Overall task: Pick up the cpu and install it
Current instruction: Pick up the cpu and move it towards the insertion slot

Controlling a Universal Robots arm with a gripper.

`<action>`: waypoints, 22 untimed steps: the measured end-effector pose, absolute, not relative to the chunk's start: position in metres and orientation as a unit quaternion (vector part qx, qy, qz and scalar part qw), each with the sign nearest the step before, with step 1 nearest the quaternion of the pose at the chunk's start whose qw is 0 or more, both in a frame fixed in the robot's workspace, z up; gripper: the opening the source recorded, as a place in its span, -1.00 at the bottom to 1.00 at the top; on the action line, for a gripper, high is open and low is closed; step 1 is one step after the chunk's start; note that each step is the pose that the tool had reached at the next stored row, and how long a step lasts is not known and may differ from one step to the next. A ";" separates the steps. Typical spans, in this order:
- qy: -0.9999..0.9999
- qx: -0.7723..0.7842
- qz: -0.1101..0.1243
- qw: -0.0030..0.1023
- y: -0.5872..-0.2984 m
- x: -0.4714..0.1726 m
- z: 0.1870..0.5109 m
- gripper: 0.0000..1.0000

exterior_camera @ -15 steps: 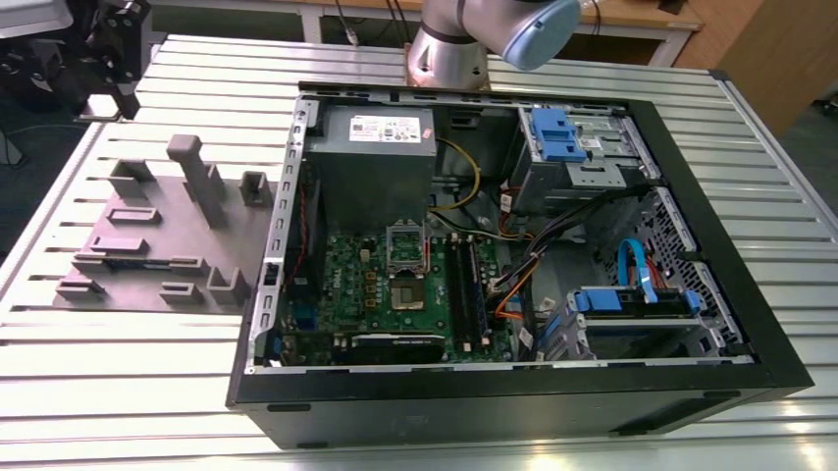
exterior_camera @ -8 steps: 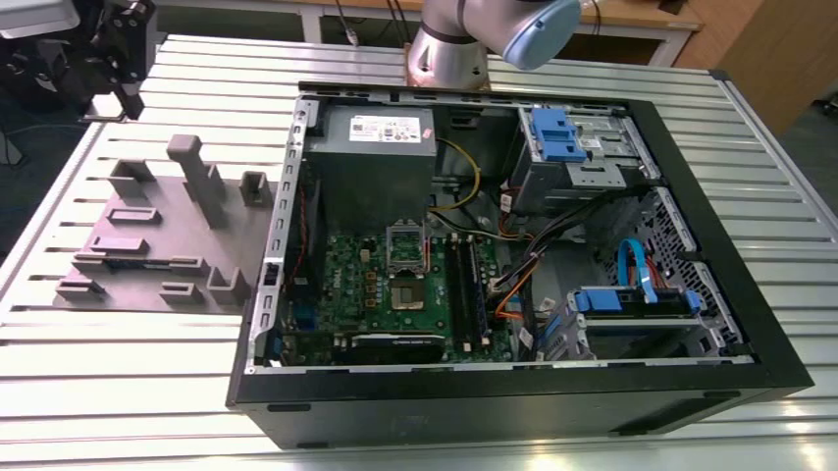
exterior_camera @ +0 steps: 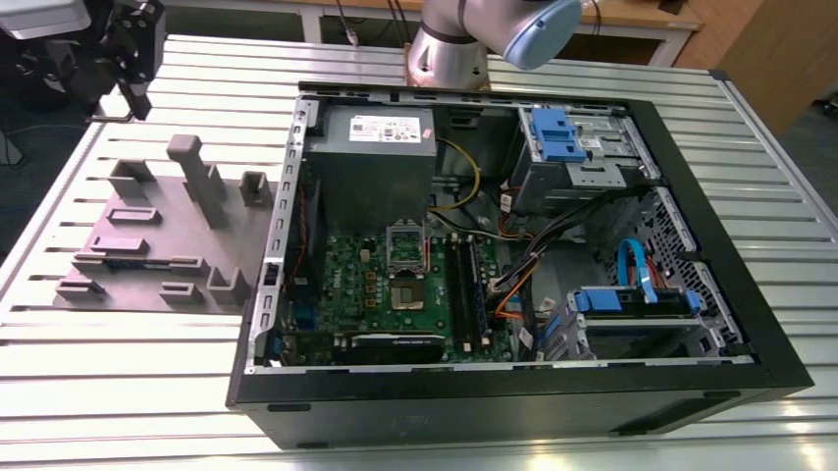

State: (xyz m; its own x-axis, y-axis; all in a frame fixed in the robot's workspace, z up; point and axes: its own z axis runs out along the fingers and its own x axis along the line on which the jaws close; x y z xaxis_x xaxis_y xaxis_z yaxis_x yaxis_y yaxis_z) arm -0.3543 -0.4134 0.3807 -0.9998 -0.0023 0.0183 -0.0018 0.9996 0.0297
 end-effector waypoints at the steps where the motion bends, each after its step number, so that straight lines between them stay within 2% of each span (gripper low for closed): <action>1: -1.000 0.001 -0.015 0.009 -0.413 -0.353 0.381 -0.06; 22: -1.000 0.001 -0.015 0.009 -0.413 -0.338 0.381 -0.06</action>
